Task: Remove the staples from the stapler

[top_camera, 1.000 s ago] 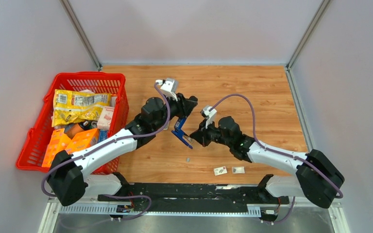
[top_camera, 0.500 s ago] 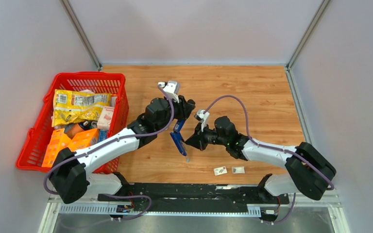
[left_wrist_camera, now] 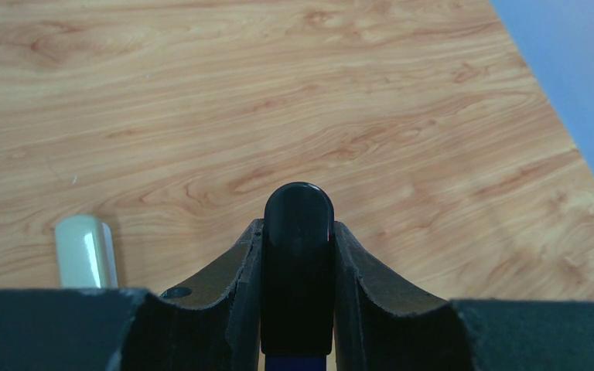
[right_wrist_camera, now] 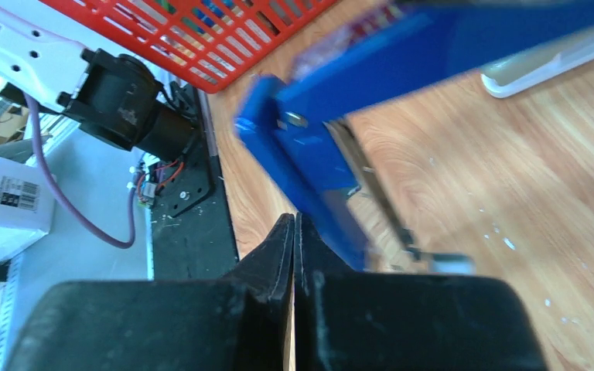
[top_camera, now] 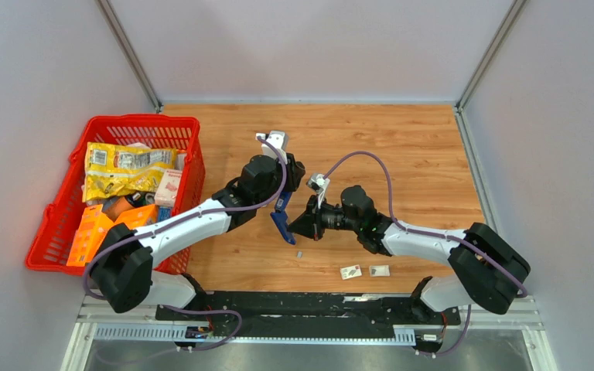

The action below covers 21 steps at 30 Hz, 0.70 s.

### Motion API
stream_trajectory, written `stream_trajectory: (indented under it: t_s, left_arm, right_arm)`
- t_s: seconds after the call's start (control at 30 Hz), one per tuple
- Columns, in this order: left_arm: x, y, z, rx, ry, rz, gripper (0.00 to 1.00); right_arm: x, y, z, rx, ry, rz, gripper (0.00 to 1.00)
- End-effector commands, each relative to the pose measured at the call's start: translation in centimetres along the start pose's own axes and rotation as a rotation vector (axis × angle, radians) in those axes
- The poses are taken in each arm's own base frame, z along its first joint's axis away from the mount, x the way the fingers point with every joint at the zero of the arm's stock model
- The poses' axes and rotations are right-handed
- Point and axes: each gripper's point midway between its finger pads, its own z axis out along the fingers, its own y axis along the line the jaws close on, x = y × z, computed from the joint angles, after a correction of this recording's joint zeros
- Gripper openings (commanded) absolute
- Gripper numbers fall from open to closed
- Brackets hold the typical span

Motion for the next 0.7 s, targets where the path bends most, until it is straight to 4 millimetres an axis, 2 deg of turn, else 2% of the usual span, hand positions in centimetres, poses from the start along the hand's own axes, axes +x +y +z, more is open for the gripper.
stream_trajectory:
  t_s: [0.0,0.07,0.27,0.47,0.67]
  left_arm:
    - [-1.7,0.0,1.2,-0.033,-0.039,-0.016,0.00]
    - [-1.2,0.2,1.5,-0.044,-0.017,-0.006,0.00]
    - [-1.7,0.3,0.7,-0.050,-0.020,0.017,0.00]
    - [-2.7,0.3,-0.4,-0.049,-0.042,0.029,0.00]
    - [-4.1,0.0,-1.7,-0.032,-0.070,0.036,0.00]
  right_arm:
    - [-0.9,1.8,0.8,-0.074,-0.038,-0.002,0.00]
    - [-0.8,1.8,1.0,-0.081,-0.038,0.004,0.00]
    - [-0.9,1.7,0.7,-0.057,-0.029,-0.013,0.00]
    - [-1.7,1.7,-0.5,-0.004,-0.026,-0.069,0.00]
    - [-2.4,1.0,-2.4,0.106,-0.025,-0.119,0.00]
